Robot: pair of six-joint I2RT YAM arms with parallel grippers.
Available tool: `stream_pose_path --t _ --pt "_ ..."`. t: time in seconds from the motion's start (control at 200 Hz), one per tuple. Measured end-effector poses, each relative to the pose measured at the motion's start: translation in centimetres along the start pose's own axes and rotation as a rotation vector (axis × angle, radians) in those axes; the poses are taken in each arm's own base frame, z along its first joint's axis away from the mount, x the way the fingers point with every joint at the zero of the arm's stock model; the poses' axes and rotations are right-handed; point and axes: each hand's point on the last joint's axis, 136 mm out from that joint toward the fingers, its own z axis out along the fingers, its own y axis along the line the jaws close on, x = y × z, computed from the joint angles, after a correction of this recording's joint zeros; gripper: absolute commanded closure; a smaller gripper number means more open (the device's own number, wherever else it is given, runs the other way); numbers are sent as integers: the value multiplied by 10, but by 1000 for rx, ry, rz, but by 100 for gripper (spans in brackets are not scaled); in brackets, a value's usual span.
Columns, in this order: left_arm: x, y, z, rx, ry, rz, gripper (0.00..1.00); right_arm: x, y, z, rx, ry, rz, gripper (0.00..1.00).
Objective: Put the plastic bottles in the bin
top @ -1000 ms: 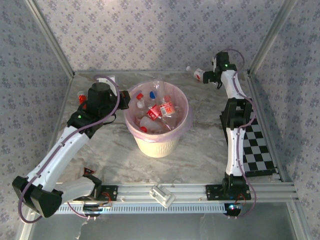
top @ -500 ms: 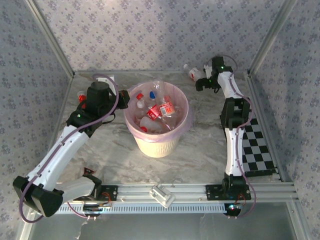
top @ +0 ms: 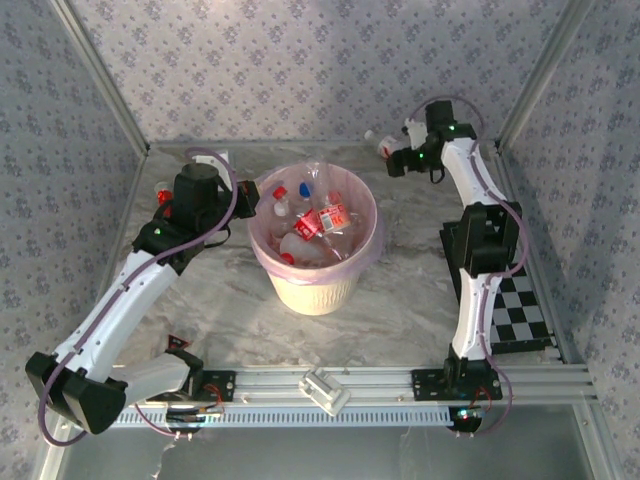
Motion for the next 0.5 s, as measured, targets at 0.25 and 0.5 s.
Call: stream_pose_path --t 0.25,0.5 --pt "0 0 -4 0 -1 0 100 -24 -58 47 124 -52 45 0" --pt "0 1 -5 1 3 -2 100 -9 -60 107 115 -8 1 0"
